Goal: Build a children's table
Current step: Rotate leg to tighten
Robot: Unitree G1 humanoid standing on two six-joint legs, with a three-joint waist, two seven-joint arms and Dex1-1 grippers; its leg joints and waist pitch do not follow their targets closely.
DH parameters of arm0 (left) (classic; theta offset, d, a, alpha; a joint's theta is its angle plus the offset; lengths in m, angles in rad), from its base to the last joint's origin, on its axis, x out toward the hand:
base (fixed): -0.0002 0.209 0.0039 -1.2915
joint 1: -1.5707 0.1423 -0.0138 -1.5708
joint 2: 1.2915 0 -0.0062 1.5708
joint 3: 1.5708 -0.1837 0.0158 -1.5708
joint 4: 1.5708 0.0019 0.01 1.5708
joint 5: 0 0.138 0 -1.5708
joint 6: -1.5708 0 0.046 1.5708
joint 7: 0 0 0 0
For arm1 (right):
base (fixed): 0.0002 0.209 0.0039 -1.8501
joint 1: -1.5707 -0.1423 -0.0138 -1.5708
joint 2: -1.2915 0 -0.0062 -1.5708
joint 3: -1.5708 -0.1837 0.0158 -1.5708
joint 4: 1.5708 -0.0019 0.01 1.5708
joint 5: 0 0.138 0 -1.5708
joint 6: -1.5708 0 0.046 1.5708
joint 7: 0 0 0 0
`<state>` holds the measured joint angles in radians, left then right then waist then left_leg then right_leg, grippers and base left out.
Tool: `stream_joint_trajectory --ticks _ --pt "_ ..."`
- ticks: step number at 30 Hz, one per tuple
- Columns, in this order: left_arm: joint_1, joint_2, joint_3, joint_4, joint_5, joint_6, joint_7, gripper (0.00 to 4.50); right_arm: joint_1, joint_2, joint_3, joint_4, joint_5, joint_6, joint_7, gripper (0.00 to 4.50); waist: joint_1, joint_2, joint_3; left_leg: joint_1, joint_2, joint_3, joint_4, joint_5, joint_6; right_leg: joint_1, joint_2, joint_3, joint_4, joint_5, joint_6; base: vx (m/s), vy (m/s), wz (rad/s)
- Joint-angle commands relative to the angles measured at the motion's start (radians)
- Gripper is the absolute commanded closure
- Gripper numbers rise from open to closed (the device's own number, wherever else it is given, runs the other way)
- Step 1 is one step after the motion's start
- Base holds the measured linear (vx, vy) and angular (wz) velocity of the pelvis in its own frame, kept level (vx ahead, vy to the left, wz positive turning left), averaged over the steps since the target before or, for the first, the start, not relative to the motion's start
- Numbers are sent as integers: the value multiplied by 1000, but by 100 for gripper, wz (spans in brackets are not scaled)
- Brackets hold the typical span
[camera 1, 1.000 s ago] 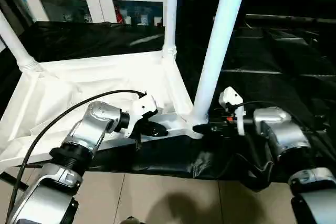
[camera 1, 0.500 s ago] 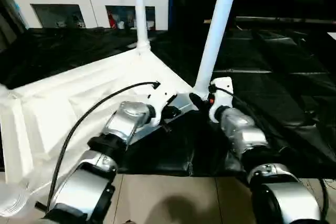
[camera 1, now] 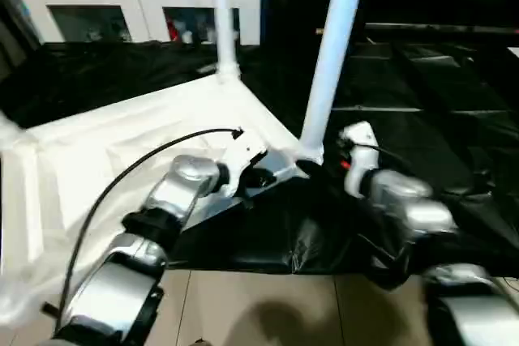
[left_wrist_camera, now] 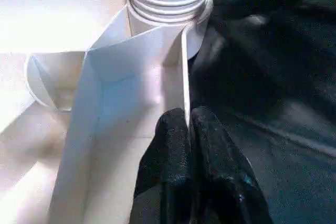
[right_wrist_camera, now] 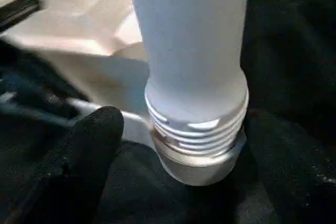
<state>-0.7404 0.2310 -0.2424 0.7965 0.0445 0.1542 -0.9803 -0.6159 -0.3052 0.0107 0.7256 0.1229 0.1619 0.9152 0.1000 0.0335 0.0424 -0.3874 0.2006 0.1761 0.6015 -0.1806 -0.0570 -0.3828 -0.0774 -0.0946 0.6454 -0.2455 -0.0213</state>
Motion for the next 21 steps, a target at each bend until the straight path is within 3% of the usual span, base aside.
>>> stream_joint_trajectory --ticks 1,6,12,13,16,21 --pt "25 7 -31 -46 -20 -10 -95 450 -1 -13 44 -68 8 6 98 53 7 -14 -64 13 39 -12 -58 -94 114 59 -81 54 -75 101 -249 0 0 0" --pt "77 70 -64 -162 -43 11 -226 450 13 -77 75 -123 12 25 207 53 14 -10 -63 17 46 -11 -60 -94 106 49 -81 58 -73 70 -259 0 0 0" --pt "111 97 -65 -216 -49 28 -253 450 23 -102 117 -134 5 23 289 53 26 -16 -62 17 45 -10 -62 -87 93 49 -81 58 -72 66 -249 0 0 0" --pt "118 103 -66 -232 -50 38 -253 450 29 -108 137 -132 -13 9 303 78 26 -18 -62 15 43 -10 -61 -81 92 50 -81 58 -71 68 -248 0 0 0" --pt "125 107 -65 -248 -52 48 -251 450 33 -110 154 -124 -30 -6 308 85 25 -22 -62 13 41 -10 -60 -69 95 51 -82 58 -70 70 -242 0 0 0" --pt "129 109 -60 -259 -55 59 -244 450 19 -104 149 -103 -25 -2 292 135 25 -20 -63 14 41 -9 -59 -66 97 50 -81 58 -71 64 -244 0 0 0"
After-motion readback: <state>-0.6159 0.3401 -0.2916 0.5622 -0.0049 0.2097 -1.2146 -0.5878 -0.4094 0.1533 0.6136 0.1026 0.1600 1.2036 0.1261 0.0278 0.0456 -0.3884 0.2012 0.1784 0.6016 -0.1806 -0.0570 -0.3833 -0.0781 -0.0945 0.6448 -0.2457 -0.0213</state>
